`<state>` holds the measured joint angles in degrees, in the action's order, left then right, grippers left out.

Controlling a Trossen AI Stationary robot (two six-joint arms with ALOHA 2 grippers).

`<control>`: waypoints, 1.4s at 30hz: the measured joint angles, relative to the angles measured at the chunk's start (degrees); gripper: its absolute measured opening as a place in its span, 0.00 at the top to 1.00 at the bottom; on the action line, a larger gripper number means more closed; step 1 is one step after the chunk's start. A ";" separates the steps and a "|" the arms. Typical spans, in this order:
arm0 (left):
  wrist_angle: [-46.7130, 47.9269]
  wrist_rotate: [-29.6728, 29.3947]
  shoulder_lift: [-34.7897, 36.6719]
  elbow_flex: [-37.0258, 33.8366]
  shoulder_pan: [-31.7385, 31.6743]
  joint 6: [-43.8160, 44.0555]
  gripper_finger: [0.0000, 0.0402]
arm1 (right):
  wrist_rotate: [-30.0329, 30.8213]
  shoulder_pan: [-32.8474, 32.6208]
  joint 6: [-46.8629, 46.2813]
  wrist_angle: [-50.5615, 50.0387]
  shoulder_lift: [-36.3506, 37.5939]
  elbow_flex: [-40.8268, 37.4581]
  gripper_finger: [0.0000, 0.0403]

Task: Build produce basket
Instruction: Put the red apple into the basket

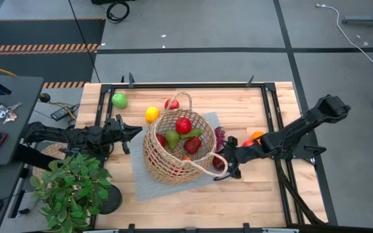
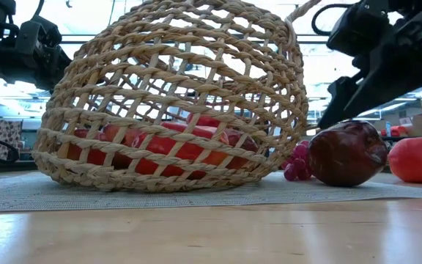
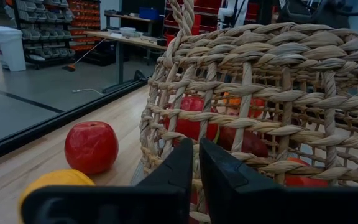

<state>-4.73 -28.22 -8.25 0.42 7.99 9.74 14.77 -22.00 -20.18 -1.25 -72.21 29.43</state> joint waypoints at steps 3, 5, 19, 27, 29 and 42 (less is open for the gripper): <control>0.00 0.02 0.02 -0.01 0.02 0.00 0.90 | -1.26 0.43 -1.23 0.15 -1.25 0.00 0.12; 0.00 0.00 0.00 0.00 0.02 0.02 0.90 | -1.10 0.73 -1.71 0.49 -2.61 0.03 0.10; 0.00 0.00 0.00 -0.02 0.02 0.01 0.91 | -2.65 1.77 3.59 4.87 -8.87 0.27 0.01; -0.01 0.00 0.00 -0.02 0.00 0.00 0.91 | -3.22 1.77 4.85 4.19 -8.63 0.20 0.06; 0.00 0.00 0.01 -0.01 0.01 0.00 0.91 | -3.26 1.77 4.96 4.19 -8.63 0.20 0.09; 0.01 0.00 0.00 -0.01 0.00 0.00 0.90 | -3.76 2.38 4.38 -0.94 1.11 0.26 0.13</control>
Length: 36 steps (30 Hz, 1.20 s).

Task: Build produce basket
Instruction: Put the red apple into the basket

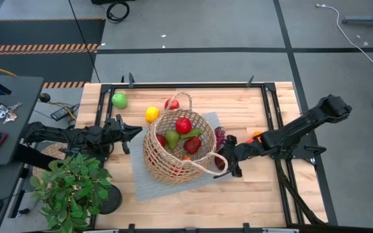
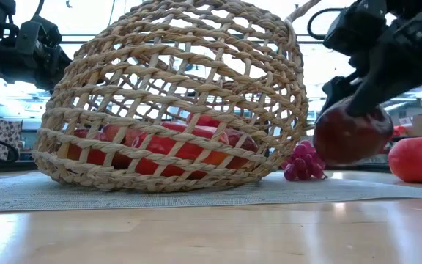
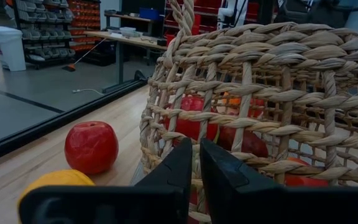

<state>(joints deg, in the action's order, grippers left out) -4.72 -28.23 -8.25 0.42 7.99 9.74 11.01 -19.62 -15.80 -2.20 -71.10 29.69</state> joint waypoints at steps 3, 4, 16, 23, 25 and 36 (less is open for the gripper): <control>-0.01 0.01 0.00 0.00 0.01 0.00 0.91 | 1.02 0.00 -0.86 -2.07 3.28 -0.03 0.13; -0.02 0.01 0.00 0.01 0.00 0.00 0.91 | 1.20 0.00 -1.06 -2.00 4.37 0.00 0.13; -0.01 0.00 0.00 -0.01 0.02 0.02 0.90 | 1.37 1.44 -11.59 -9.99 16.33 0.09 0.14; -0.01 0.00 0.01 -0.01 0.01 0.00 0.91 | 1.39 3.71 -13.93 -13.62 22.89 0.11 0.14; -0.02 0.00 0.00 0.00 0.00 0.02 0.92 | 1.39 4.43 -13.59 -12.54 24.76 0.13 0.14; -0.01 0.00 0.02 0.00 0.01 0.02 0.90 | 2.64 8.20 -7.50 -1.09 32.53 0.20 0.14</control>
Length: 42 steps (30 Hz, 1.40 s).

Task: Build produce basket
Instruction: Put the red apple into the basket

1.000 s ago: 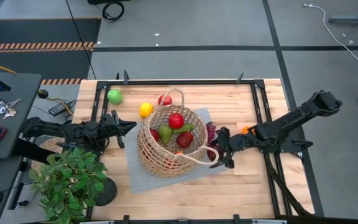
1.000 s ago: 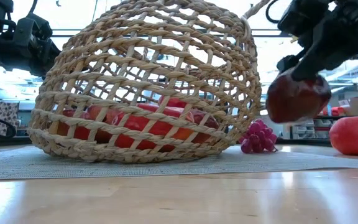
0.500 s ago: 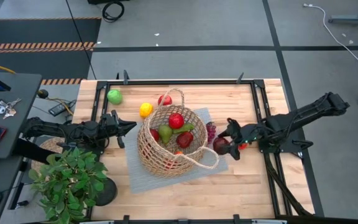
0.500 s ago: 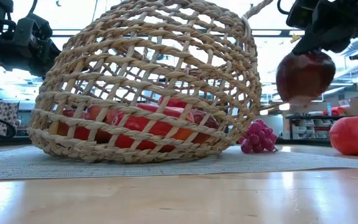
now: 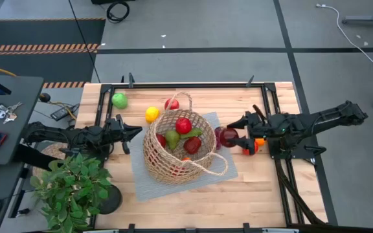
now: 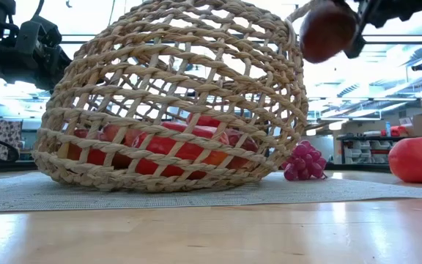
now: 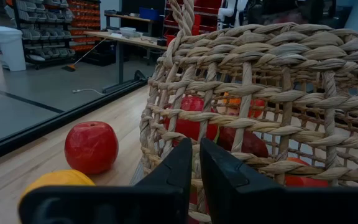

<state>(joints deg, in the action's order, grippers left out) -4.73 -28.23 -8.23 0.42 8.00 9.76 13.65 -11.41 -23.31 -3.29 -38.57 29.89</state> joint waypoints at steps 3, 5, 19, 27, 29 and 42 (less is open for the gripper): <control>0.00 0.00 -0.02 0.01 0.01 0.00 0.91 | -0.02 0.45 2.20 3.81 0.56 0.00 0.14; -0.01 0.01 -0.01 0.00 0.00 -0.02 0.91 | -0.13 0.79 2.90 6.01 0.75 0.00 0.14; 0.00 0.00 -0.02 0.01 0.01 0.00 0.90 | 4.77 3.61 5.53 16.06 0.72 0.04 0.14; 0.00 0.00 -0.01 0.00 -0.01 -0.02 0.92 | -0.41 11.02 14.56 16.09 0.74 0.04 0.14; 0.00 0.00 -0.02 0.00 0.00 0.00 0.91 | -2.76 14.54 17.32 17.01 0.72 0.04 0.14; 0.00 0.00 -0.02 0.00 0.00 -0.02 0.92 | -19.20 27.14 23.45 24.08 -1.21 -1.25 0.14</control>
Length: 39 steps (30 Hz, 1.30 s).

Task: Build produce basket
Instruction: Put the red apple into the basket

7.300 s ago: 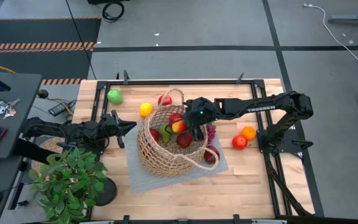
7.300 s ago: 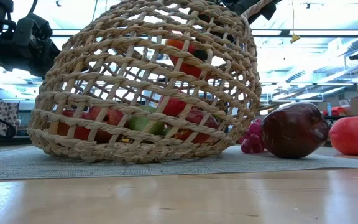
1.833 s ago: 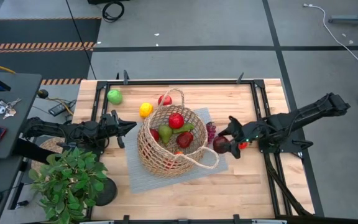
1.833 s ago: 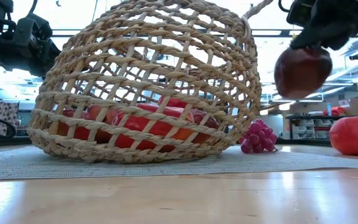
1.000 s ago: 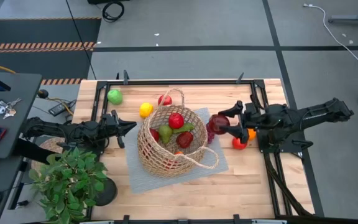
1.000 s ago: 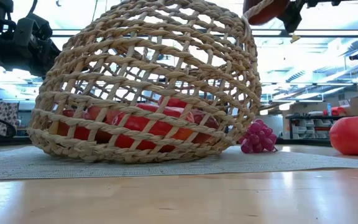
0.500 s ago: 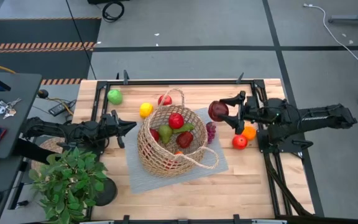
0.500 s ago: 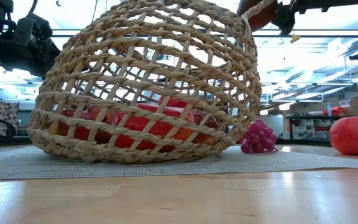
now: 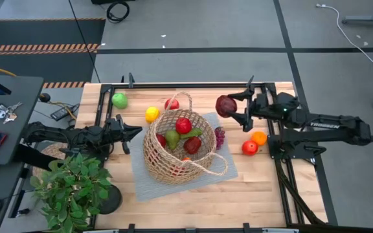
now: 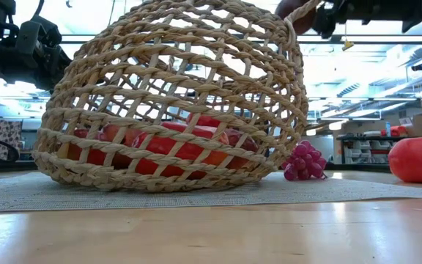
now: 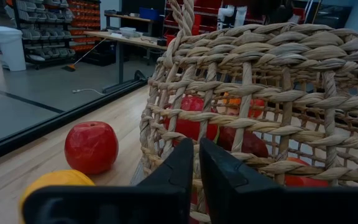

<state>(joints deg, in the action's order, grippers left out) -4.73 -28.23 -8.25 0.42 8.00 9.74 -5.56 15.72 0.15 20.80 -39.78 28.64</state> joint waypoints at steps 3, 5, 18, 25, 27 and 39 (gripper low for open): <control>0.00 0.00 0.00 -0.01 0.01 0.02 0.92 | -0.43 0.89 0.42 2.58 -2.16 0.21 0.14; 0.00 0.00 0.02 0.01 -0.01 0.00 0.91 | -1.84 1.63 1.70 5.00 -3.66 1.27 0.14; 0.01 0.01 0.00 -0.01 0.00 0.01 0.92 | -9.56 4.68 4.75 -5.43 -12.59 16.10 0.14; 0.01 0.01 0.01 -0.01 0.00 0.02 0.91 | -9.62 4.66 9.41 -2.67 -21.14 16.26 0.14; 0.01 0.01 0.01 0.00 0.00 0.00 0.90 | -9.62 4.81 10.37 1.10 -22.49 16.26 0.14; 0.02 0.00 0.01 0.00 0.01 0.02 0.92 | -17.72 9.15 6.99 0.14 -24.76 16.30 0.14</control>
<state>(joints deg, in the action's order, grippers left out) -4.71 -28.23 -8.24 0.42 8.01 9.76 -23.27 24.87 7.14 20.94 -64.54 44.95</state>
